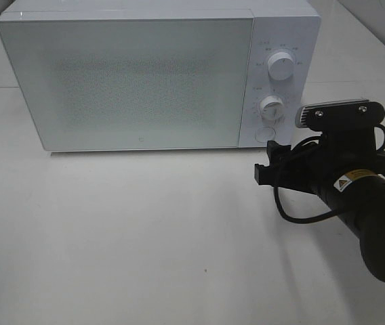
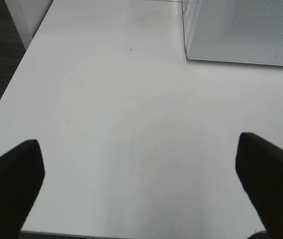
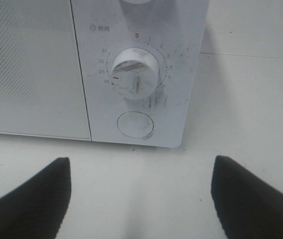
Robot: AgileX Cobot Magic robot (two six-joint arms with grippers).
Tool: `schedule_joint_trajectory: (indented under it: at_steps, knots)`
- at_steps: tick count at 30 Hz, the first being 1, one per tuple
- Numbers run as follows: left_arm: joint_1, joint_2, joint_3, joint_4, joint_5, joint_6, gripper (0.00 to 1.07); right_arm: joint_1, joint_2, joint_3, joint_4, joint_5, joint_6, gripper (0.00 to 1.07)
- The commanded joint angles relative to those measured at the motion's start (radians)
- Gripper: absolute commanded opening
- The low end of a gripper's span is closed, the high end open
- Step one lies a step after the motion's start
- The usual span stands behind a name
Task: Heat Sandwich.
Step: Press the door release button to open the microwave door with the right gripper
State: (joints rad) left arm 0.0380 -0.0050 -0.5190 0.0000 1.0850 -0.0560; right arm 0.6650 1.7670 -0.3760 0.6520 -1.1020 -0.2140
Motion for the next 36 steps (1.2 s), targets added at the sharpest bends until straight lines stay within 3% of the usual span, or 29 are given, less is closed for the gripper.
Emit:
schedule_joint_trajectory:
  at_steps: [1, 7, 17, 29, 33, 36]
  knots:
    - [0.002, -0.016, 0.002, -0.010, -0.014, -0.002, 1.00, 0.002, -0.003, -0.007, -0.004, -0.004, 0.073, 0.76]
    - [0.002, -0.016, 0.002, -0.010, -0.014, -0.002, 1.00, 0.002, -0.003, -0.007, -0.005, 0.000, 0.279, 0.75]
    - [0.002, -0.016, 0.002, -0.010, -0.014, -0.002, 1.00, 0.002, -0.003, -0.007, -0.021, 0.001, 0.888, 0.75]
    - [0.002, -0.016, 0.002, -0.010, -0.014, -0.002, 1.00, 0.001, -0.003, -0.007, -0.020, 0.001, 1.407, 0.75]
    - [0.002, -0.016, 0.002, -0.010, -0.014, -0.002, 1.00, 0.001, -0.003, -0.007, -0.020, 0.001, 1.545, 0.69]
    - [0.002, -0.016, 0.002, -0.010, -0.014, -0.002, 1.00, 0.001, -0.003, -0.007, -0.014, 0.001, 1.648, 0.57]
